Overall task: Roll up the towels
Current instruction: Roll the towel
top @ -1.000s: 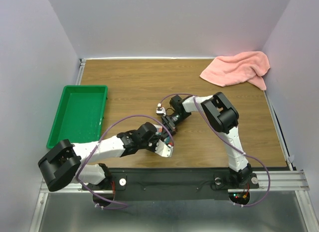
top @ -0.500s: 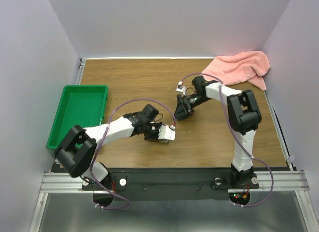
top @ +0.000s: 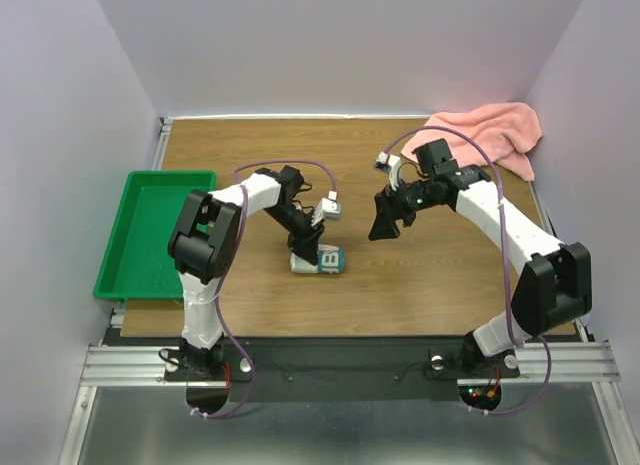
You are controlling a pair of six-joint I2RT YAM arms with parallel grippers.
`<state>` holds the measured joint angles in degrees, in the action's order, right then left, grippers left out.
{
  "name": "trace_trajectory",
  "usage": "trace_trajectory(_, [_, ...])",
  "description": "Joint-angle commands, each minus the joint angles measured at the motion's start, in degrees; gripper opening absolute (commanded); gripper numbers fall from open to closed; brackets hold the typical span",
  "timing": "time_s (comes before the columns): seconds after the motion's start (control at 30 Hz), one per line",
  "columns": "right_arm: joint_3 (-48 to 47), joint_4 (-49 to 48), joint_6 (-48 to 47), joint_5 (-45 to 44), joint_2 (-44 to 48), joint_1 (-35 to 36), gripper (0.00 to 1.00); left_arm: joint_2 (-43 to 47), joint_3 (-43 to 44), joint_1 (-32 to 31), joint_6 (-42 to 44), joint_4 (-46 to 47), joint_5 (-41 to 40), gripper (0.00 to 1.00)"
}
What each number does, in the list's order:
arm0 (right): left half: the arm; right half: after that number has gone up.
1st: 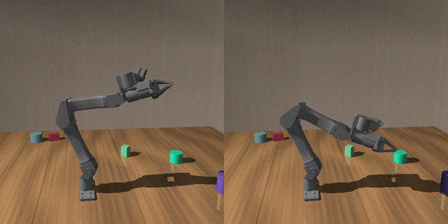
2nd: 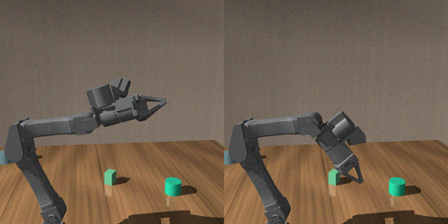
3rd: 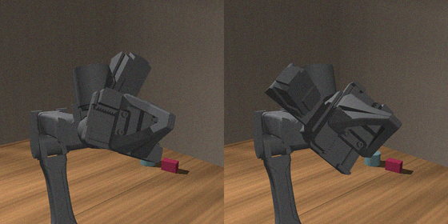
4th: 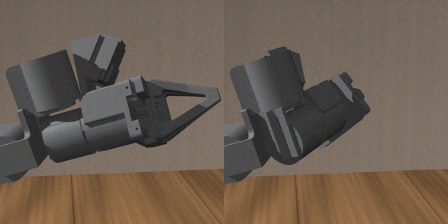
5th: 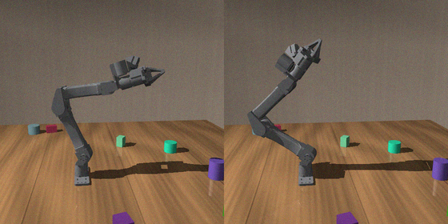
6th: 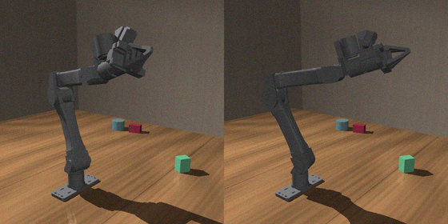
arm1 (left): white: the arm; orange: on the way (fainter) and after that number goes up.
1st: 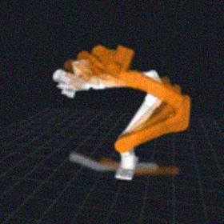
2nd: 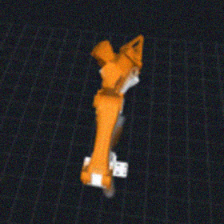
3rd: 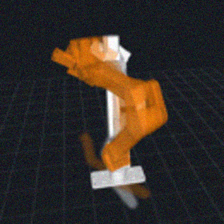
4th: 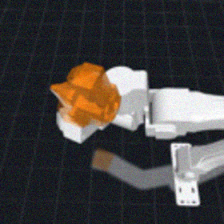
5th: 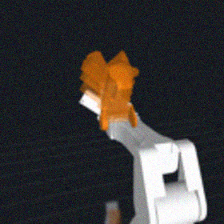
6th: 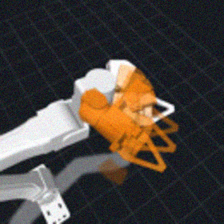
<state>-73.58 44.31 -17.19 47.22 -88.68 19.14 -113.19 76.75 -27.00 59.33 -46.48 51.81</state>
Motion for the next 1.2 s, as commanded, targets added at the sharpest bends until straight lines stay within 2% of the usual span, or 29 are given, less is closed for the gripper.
trace_trajectory(0.0, [2.91, -5.36, -3.81, -9.94, 4.3, 5.11, 0.84, -8.89, 2.16, 1.86, 2.72, -8.54, -7.34, 0.19])
trace_trajectory(0.03, [3.44, -6.6, -3.82, -12.13, 4.66, 9.21, 0.84, -9.59, 2.96, 2.04, 2.72, -8.71, -7.25, 0.19])
trace_trajectory(0.13, [6.25, -13.01, -4.43, -25.9, 4.58, 18.26, 0.84, -11.44, 5.16, 2.57, 2.37, -9.33, -7.25, 0.19])
trace_trajectory(0.27, [10.03, -23.64, -5.22, -34.28, 1.51, 25.33, 0.84, -12.58, 6.48, 2.75, 2.19, -9.51, -7.6, 0.19])
trace_trajectory(0.4, [13.45, -32.86, -7.24, -38.43, -1.48, 28.93, 0.86, -12.85, 6.92, 3.1, 2.37, -9.59, -7.95, 0.19])
trace_trajectory(0.6, [15.74, -39.2, -10.23, -41.59, -4.65, 31.93, 0.87, -13.55, 7.36, 3.45, 2.55, -9.68, -7.95, 0.2])
trace_trajectory(0.77, [17.07, -42.55, -13.04, -44.49, -5.71, 34.21, 0.86, -13.99, 7.63, 3.45, 2.72, -9.68, -7.43, 0.2])
trace_trajectory(0.9, [16.45, -42.56, -14.36, -43.53, -6.59, 34.74, 0.85, -14.17, 7.45, 3.45, 3.33, -9.86, -7.6, 0.2])
trace_trajectory(0.93, [16.45, -42.56, -14.88, -42.49, -7.02, 34.74, 0.81, -14.25, 7.54, 3.45, 3.42, -9.86, -7.69, 0.2])
trace_trajectory(0.97, [16.63, -42.56, -15.06, -42.48, -7.55, 34.83, 0.81, -14.34, 7.62, 3.54, 3.51, -9.86, -7.6, 0.2])
trace_trajectory(1.07, [17.94, -42.47, -15.68, -40.2, -9.31, 34.74, 0.55, -14.26, 7.8, 3.71, 3.16, -9.77, -7.25, 0.22])
trace_trajectory(1.17, [19.44, -42.38, -15.68, -38.61, -10.89, 34.74, 0.52, -13.03, 7.45, 4.5, 1.84, -8.45, -5.33, 0.26])
